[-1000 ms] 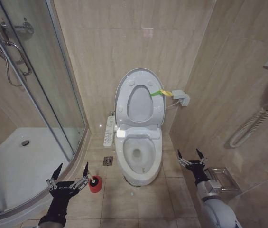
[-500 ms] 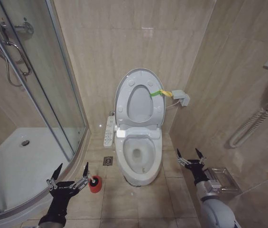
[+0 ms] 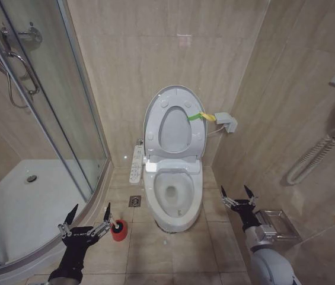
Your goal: Open the toilet lid, clean the toilet bowl with a toilet brush, close the toilet lid, and flush.
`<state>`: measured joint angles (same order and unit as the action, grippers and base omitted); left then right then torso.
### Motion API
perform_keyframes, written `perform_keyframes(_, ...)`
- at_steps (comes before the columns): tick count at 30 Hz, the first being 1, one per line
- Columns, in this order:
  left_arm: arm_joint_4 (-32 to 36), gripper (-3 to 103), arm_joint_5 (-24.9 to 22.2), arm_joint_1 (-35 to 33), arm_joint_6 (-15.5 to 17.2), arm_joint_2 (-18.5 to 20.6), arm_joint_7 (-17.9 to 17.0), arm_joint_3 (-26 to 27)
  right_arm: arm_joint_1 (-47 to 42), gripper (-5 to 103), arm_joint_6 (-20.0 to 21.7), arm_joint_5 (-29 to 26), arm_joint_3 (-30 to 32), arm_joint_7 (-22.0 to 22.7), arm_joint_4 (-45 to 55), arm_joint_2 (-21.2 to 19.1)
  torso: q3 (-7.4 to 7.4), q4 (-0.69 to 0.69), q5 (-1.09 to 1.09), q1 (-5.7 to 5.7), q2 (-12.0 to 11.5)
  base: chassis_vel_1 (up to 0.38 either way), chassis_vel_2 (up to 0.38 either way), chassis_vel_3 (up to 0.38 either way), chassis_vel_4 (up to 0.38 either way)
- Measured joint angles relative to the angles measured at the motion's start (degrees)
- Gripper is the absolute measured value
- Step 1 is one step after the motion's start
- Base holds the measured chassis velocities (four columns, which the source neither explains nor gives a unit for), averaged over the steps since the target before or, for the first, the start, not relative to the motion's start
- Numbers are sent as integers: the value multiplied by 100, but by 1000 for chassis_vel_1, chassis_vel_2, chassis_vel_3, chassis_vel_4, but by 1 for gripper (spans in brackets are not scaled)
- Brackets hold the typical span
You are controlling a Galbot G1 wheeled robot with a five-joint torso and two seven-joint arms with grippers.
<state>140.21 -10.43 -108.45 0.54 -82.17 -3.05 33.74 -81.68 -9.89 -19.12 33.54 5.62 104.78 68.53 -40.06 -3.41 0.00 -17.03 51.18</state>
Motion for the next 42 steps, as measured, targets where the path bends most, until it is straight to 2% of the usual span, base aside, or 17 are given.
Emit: perform_keyframes(42, 0, 100, 0, 0, 0, 0, 0, 0, 1, 100, 8, -4, -1, 8, -6, -2, 0, 0, 0, 0, 0, 0, 0, 0, 0)
